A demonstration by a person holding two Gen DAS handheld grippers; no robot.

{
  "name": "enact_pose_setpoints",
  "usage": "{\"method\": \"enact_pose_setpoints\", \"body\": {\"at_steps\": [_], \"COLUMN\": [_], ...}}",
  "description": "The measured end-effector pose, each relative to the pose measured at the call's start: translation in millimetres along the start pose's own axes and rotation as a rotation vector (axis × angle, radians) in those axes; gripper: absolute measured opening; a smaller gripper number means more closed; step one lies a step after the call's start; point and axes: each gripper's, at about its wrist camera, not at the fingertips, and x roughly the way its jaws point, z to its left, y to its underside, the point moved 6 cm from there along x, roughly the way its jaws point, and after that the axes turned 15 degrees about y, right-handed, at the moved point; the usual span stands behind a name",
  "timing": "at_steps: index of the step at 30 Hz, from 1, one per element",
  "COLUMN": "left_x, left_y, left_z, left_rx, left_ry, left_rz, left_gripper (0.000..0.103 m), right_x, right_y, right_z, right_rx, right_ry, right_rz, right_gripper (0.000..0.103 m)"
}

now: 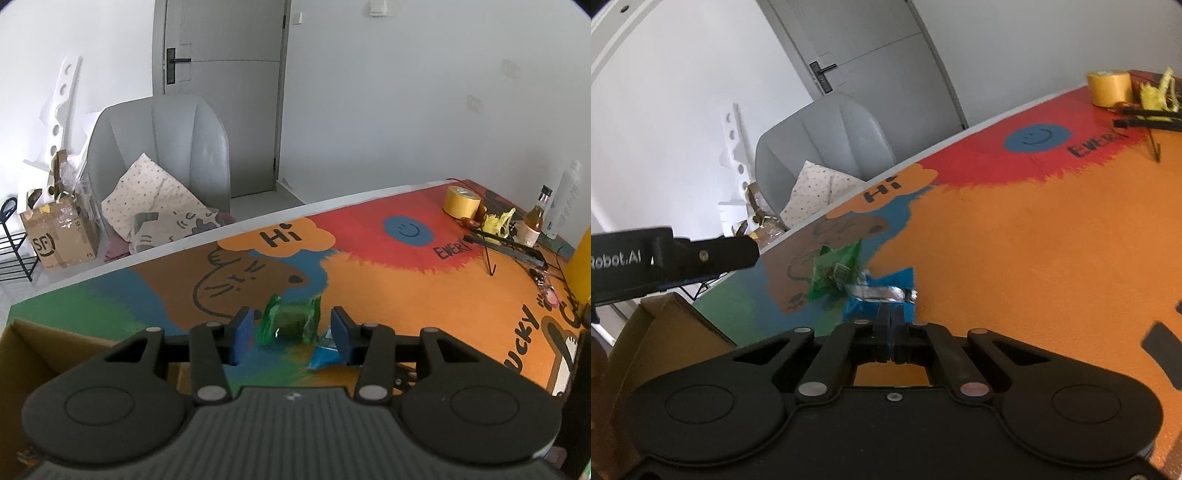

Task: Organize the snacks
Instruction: 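Grasp the green packet with left tool while right grasps the blue packet, then carry both packets over the box and open both tools to release them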

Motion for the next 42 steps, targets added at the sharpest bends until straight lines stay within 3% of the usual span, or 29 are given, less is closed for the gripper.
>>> {"method": "enact_pose_setpoints", "body": {"at_steps": [3,5,7,9,10,18,20,25,42], "left_x": [4.6,6.0,5.9,7.7,10.0,36.3,41.3,51.9,109.2], "left_y": [-3.5,-8.1,-14.1,-20.7,-23.1,-18.5,-17.5,-16.5,-4.0], "left_z": [-1.1,-2.2,-2.9,-2.1,-1.2,15.2,17.7,15.2,15.6], "left_rx": [0.000,0.006,0.015,0.029,0.036,0.007,0.003,0.031,0.079], "left_ry": [-0.008,-0.012,-0.014,-0.022,-0.028,-0.058,-0.068,-0.074,-0.132], "left_rz": [0.005,0.006,0.002,0.001,0.007,0.078,0.092,0.114,0.258], "left_gripper": [0.046,0.046,0.046,0.046,0.046,0.050,0.051,0.062,0.065], "right_x": [-2.9,-1.3,0.9,5.8,8.3,34.4,34.8,30.6,11.8], "right_y": [-2.6,-6.4,-10.9,-14.4,-15.1,-16.0,-14.6,-14.3,-31.2], "right_z": [-7.0,-8.4,-6.3,0.1,2.8,27.6,31.1,26.7,-31.6], "right_rx": [0.031,0.057,0.042,0.024,0.020,-0.041,-0.077,-0.084,0.110], "right_ry": [0.004,-0.014,0.005,0.013,0.012,0.019,0.033,-0.005,-0.010], "right_rz": [0.004,0.016,0.008,-0.003,-0.004,0.008,-0.004,-0.006,-0.056], "right_gripper": [0.000,0.013,0.038,0.052,0.054,0.056,0.039,0.030,0.029]}}
